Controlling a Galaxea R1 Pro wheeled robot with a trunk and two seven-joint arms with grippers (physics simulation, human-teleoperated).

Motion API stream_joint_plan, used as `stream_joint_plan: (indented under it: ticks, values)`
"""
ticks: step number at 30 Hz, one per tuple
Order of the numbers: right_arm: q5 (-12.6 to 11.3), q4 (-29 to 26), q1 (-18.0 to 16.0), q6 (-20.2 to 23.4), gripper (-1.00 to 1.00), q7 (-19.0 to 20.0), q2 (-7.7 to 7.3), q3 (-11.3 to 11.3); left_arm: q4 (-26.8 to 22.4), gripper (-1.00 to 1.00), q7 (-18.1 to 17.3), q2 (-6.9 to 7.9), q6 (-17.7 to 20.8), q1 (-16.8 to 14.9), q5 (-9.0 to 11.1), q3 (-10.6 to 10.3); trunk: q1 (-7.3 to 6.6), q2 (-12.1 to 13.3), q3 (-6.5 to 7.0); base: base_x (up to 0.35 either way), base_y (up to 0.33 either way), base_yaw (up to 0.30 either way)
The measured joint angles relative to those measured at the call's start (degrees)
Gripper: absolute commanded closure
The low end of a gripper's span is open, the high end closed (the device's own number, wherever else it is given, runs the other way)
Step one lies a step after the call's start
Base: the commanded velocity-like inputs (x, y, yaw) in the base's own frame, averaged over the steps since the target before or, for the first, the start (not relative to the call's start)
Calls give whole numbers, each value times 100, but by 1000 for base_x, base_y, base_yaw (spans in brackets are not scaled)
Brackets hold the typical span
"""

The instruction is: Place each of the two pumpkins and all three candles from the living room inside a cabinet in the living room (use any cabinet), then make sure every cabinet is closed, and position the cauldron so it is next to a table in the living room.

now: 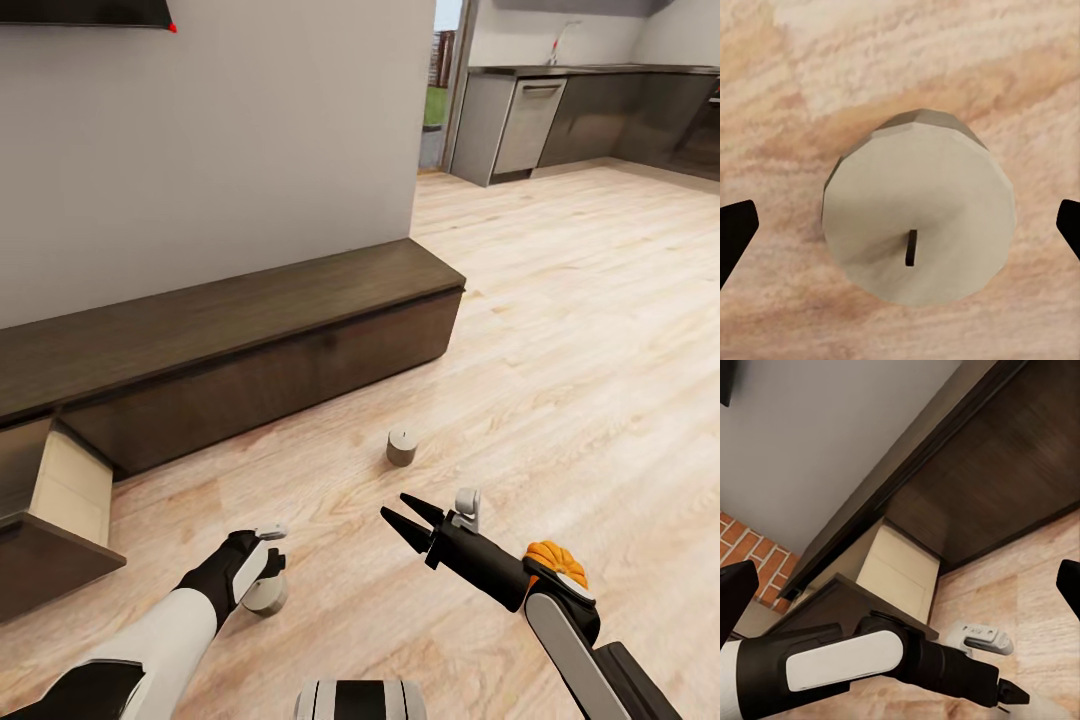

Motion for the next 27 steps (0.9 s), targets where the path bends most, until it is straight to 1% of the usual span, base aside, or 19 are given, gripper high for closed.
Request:
stream_joint_plan:
  ticks: [3,7,12,19,27]
  values:
    - [0,1,0,-1,-100,0,0,0,-1,-100,-1,-5,-1,0,4,-5,0,0,0,0,0,0]
    - [1,1,0,-2,-100,0,0,2,-1,-100,-1,-8,-2,0,5,-6,11,-5,-88,0,0,0]
    - [0,0,0,-2,-100,0,0,0,-1,-100,-15,-6,5,0,5,-6,10,-5,-89,0,0,0]
    - [0,1,0,-2,-100,0,-1,0,-1,-100,-18,-6,7,0,5,-4,9,-5,-89,148,0,0]
    - [0,0,0,-2,-100,0,-2,0,-1,-100,-11,-6,7,0,5,1,10,-5,-89,15,0,0]
